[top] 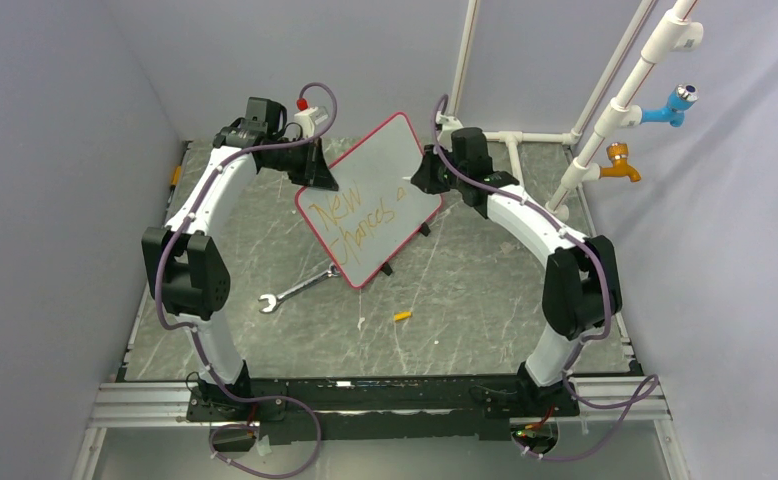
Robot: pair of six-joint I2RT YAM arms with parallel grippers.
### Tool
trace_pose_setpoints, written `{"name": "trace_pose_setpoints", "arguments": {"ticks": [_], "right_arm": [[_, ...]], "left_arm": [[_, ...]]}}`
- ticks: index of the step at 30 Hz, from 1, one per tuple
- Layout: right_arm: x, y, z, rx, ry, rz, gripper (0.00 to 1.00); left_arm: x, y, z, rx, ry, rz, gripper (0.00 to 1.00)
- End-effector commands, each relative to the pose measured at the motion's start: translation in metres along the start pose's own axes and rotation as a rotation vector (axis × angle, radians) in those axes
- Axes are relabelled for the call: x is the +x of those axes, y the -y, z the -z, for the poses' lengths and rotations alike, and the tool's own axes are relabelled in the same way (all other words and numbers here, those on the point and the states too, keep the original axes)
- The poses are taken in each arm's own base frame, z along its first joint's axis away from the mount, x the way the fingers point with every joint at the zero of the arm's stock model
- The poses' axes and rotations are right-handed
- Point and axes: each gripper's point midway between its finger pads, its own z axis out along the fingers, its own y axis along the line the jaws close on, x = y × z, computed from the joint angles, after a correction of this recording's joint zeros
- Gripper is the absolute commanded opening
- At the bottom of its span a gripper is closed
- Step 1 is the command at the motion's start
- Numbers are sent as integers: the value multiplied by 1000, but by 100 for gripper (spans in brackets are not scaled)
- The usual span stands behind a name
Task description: Write a sentence on the whiteboard
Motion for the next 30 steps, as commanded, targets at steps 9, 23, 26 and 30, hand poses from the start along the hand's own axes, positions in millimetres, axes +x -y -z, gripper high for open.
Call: {"name": "trace_pose_setpoints", "arguments": {"ticks": [9, 23, 26, 30], "right_arm": [[-10, 0, -20, -28, 38, -11, 0], [42, 18, -25, 29, -53, -48, 0], [42, 20, -25, 36, -56, -47, 0], [32, 18, -26, 35, -43, -43, 0]], "left_arm": [[16, -22, -5, -96, -57, -76, 0], [15, -20, -4, -93, -52, -78, 0], [15, -20, -4, -92, -52, -78, 0], [16, -20, -4, -93, -51, -77, 0]]}}
